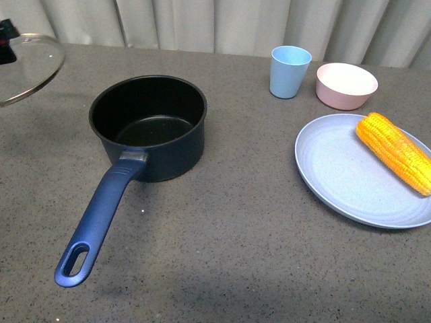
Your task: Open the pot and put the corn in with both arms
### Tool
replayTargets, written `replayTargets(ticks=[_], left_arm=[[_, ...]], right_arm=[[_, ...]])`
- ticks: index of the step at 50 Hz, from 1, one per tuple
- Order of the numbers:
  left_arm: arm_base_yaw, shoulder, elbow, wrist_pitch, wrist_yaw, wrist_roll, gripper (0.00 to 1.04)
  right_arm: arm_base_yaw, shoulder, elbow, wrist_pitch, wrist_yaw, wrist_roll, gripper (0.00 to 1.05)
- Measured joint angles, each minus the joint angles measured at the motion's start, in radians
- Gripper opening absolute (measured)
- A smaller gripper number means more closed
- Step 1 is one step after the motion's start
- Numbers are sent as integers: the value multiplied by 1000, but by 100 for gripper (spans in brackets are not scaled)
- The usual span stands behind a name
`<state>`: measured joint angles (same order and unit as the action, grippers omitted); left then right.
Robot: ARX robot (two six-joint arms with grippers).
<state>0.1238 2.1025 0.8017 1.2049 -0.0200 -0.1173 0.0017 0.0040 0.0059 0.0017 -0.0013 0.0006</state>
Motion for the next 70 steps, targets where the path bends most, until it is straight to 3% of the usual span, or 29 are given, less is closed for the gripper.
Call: replayTargets(ticks=[10, 56, 70], left_arm=[[48, 116, 5, 31, 14, 13, 58], [22, 337, 89, 78, 14, 56, 58], [23, 291, 66, 78, 21, 44, 97]], right_arm=[[0, 0, 0, 0, 0, 0, 95], [0, 0, 0, 0, 0, 0, 95], [0, 0, 0, 0, 0, 0, 95]])
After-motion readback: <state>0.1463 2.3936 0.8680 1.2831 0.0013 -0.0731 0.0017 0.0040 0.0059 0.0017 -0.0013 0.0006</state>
